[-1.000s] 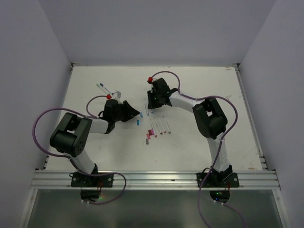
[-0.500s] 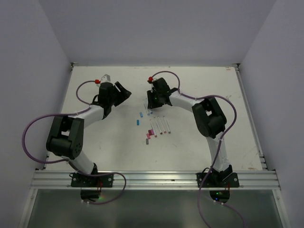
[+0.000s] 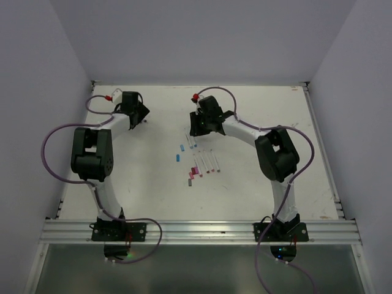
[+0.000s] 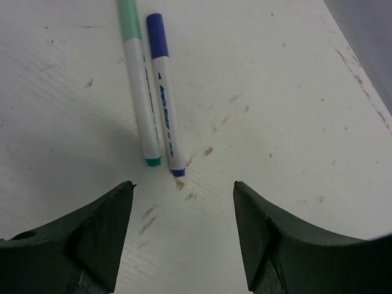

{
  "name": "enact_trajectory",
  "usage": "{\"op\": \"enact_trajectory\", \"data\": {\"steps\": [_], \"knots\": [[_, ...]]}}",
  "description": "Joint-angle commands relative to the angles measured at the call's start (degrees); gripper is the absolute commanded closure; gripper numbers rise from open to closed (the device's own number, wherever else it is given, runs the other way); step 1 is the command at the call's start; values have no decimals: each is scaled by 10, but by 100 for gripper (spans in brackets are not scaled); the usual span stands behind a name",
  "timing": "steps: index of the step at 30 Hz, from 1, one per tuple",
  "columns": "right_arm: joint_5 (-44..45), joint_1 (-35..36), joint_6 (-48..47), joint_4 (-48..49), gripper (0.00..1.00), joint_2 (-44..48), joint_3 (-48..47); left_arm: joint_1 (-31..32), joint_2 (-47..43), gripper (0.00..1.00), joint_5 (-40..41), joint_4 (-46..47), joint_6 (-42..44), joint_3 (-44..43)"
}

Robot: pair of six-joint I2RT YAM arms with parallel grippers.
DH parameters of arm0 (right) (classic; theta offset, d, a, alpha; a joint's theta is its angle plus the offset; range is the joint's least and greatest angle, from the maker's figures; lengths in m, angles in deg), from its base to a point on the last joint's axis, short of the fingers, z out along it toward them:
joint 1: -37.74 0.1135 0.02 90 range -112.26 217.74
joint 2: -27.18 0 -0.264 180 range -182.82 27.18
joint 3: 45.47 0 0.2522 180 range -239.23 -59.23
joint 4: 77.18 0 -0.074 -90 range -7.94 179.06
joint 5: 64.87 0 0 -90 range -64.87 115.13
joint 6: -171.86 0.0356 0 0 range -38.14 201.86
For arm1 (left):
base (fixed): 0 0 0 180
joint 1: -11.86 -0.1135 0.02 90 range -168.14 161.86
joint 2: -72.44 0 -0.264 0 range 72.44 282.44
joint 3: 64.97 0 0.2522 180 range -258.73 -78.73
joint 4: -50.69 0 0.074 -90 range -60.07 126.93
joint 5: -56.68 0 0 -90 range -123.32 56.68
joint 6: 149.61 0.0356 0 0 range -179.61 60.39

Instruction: Open the pen caps

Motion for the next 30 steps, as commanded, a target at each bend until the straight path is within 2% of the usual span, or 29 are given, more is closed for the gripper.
{"op": "enact_trajectory", "data": {"steps": [1, 6, 17, 22, 30], "knots": [[-13, -3, -7, 27, 68, 57, 11, -3, 24, 32, 62, -41, -9, -55], [-12, -4, -11, 40, 68, 71, 27, -13, 64, 32, 61, -54, -8, -105], [-22, -11, -9, 63, 68, 72, 52, -29, 90, 34, 79, -52, 8, -137], [-19, -14, -13, 61, 68, 76, 55, -32, 117, 36, 77, -67, 23, -179], [-19, -19, -15, 63, 68, 82, 62, -37, 107, 45, 78, -63, 4, -144]]}}
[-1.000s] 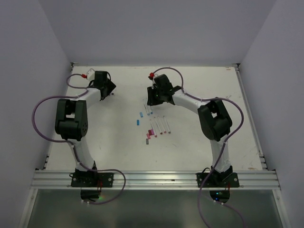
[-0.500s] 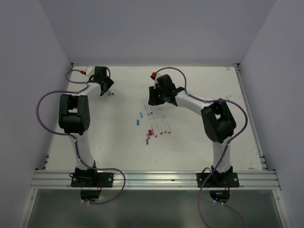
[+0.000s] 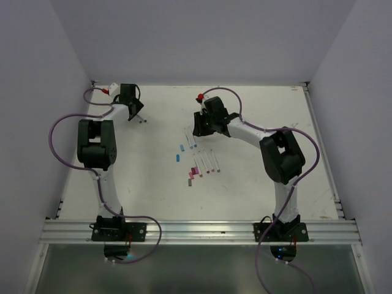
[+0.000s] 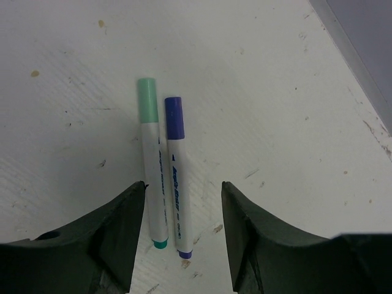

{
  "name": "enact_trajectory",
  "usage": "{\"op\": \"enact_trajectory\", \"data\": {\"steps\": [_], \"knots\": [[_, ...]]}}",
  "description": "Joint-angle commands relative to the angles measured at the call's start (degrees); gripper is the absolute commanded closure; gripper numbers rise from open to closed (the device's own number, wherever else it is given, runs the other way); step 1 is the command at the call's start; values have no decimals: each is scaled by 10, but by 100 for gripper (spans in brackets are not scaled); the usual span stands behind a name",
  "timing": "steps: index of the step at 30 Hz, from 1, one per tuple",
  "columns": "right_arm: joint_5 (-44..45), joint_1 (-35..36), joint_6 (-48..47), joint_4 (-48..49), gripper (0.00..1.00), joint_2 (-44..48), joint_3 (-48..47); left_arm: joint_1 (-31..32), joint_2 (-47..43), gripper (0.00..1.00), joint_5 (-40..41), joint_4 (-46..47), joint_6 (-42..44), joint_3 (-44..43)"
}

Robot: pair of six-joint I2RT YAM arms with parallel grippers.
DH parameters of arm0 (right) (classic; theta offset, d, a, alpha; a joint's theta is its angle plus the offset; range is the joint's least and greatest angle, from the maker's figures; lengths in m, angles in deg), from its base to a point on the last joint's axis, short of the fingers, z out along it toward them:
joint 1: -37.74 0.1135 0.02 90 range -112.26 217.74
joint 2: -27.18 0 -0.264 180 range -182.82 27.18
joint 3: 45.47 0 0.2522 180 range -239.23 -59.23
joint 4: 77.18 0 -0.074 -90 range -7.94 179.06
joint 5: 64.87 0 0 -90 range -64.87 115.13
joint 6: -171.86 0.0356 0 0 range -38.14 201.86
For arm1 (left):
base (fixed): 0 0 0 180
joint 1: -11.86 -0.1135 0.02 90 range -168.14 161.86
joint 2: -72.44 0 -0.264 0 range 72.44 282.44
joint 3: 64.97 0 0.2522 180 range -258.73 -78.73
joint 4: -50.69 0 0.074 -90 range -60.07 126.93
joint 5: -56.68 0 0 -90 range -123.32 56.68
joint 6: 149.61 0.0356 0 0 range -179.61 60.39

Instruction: Open the pen caps

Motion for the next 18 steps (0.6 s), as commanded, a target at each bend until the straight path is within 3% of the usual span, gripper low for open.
{"op": "enact_trajectory", "data": {"steps": [1, 5, 7, 12, 18], "knots": [[-7, -4, -10, 24, 68, 36, 7, -5, -15, 45, 24, 5, -8, 21], [-9, -4, -8, 28, 68, 40, 15, -6, -34, 49, 27, 17, -8, 52], [-9, -4, -8, 29, 68, 43, 18, -6, -36, 58, 29, 14, -6, 56], [-8, -4, -5, 32, 68, 50, 27, -10, -42, 59, 29, 27, -10, 80], [-4, -4, -8, 32, 68, 57, 34, -11, -12, 58, 27, -3, 2, 48]]}}
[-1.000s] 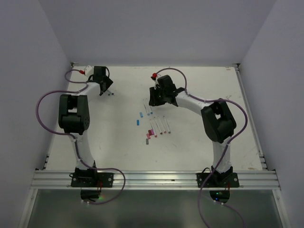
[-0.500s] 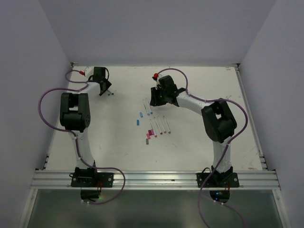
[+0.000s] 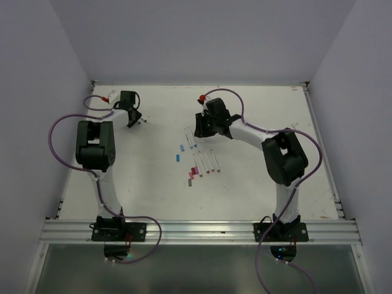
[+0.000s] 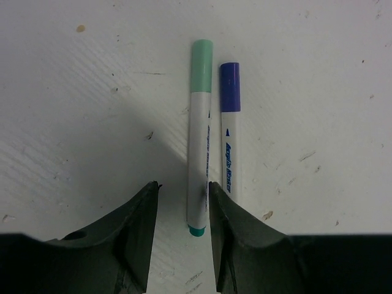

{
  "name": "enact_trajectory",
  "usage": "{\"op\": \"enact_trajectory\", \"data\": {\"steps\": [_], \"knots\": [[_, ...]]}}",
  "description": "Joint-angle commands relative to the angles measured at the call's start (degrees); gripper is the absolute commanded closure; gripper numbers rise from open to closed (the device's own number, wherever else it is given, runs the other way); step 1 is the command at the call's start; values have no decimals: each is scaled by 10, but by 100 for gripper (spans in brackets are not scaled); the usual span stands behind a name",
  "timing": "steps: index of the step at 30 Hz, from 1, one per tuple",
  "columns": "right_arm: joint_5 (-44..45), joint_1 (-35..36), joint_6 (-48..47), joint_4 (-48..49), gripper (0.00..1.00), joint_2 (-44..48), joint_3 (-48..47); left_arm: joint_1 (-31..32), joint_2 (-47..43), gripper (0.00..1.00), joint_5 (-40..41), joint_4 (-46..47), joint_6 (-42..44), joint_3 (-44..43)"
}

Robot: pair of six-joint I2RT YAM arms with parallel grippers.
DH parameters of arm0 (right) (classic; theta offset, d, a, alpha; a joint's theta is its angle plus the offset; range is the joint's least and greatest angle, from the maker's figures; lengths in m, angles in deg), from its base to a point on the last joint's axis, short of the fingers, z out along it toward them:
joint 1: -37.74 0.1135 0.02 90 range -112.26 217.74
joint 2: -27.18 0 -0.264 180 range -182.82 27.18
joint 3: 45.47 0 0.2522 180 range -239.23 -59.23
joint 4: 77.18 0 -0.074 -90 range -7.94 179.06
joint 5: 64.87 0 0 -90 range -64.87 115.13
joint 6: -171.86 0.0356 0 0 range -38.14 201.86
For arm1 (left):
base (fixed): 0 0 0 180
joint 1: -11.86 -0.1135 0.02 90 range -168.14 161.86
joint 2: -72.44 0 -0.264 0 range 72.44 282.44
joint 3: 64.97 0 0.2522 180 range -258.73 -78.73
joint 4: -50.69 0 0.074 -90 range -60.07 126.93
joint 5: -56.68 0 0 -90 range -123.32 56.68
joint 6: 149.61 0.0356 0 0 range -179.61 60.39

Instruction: Open the pen caps

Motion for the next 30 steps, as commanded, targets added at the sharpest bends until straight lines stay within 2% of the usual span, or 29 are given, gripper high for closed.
{"op": "enact_trajectory", "data": {"steps": [1, 11, 17, 19, 22, 23, 24, 28, 30], "knots": [[-3, -2, -9, 19, 68, 41, 5, -6, 8, 58, 20, -18, 6, -26], [-14, -2, -2, 31, 68, 49, 12, -5, 43, 60, 14, -68, 47, -72], [-12, -2, 0, 41, 68, 64, 25, -6, 43, 69, 19, -76, 66, -54], [-12, -3, 0, 42, 68, 68, 27, -6, 40, 75, 13, -73, 71, -48], [-10, -2, 1, 44, 68, 78, 34, -6, 36, 88, 3, -66, 76, -35], [-11, -2, 2, 44, 68, 81, 37, -6, 33, 97, -2, -63, 76, -25], [-11, -2, 1, 43, 68, 83, 37, -6, 29, 100, -3, -61, 76, -19], [-7, -2, 2, 35, 68, 94, 43, -6, -13, 100, 5, -34, 60, 43], [-9, -2, 3, 33, 68, 99, 49, -7, -62, 100, 21, -17, 50, 93]]}}
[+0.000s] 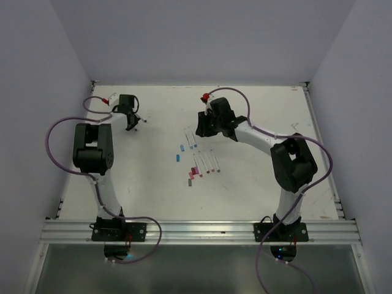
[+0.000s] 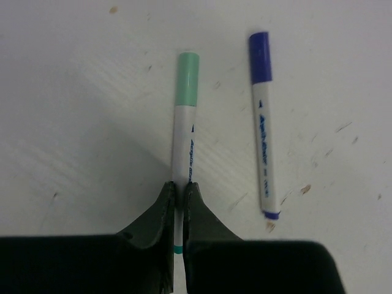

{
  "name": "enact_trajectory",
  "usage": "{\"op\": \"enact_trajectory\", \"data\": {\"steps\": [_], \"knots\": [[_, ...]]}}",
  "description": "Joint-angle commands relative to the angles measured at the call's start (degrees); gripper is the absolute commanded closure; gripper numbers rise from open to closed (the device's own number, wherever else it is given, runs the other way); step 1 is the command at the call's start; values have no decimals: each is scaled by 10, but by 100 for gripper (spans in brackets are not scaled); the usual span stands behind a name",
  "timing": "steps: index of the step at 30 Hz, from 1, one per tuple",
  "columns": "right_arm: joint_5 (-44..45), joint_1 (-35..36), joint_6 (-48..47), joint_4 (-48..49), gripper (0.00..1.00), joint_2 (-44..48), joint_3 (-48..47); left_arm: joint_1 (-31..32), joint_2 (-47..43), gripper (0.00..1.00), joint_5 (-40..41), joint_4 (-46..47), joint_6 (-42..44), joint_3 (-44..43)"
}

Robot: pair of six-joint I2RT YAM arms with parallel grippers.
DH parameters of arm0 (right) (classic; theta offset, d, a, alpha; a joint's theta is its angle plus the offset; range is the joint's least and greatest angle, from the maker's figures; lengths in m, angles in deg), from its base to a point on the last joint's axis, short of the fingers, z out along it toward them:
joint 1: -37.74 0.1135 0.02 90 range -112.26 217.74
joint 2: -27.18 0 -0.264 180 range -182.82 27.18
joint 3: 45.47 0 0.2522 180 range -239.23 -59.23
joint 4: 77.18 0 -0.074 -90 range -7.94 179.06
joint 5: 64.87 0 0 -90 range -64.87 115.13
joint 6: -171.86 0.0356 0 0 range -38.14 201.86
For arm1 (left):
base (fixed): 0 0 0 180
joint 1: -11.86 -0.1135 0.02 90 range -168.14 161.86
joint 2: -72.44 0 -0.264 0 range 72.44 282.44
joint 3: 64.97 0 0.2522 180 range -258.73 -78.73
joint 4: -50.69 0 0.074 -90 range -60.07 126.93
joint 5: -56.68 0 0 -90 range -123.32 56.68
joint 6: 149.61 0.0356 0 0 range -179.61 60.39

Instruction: Open the pen caps

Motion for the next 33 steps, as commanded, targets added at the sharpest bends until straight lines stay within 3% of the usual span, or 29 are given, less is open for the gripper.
{"op": "enact_trajectory", "data": {"steps": [1, 5, 9, 13, 14, 17, 22, 27, 33], "knots": [[-7, -2, 3, 14, 68, 42, 8, -5, -86, 100, 21, -14, -15, 100], [-13, -1, 9, 8, 68, 57, 20, -4, -182, 100, 3, 31, -13, 174], [-22, 2, 23, 11, 68, 77, 40, -1, -279, 100, -96, 84, 23, 232], [-76, 2, 54, 38, 68, 88, 64, 4, -359, 100, -312, 228, 43, 337], [-92, 2, 78, 56, 68, 92, 72, 6, -366, 100, -399, 313, 37, 360], [-177, 2, 139, 142, 67, 77, 93, 20, -373, 100, -509, 459, -7, 429], [-253, 2, 264, 333, 67, 44, 125, 79, -368, 100, -570, 640, -76, 509], [-261, 3, 328, 414, 66, 23, 130, 128, -386, 100, -562, 665, -91, 543], [-252, 11, 344, 436, 65, 21, 140, 130, -395, 100, -557, 659, -96, 546]]}}
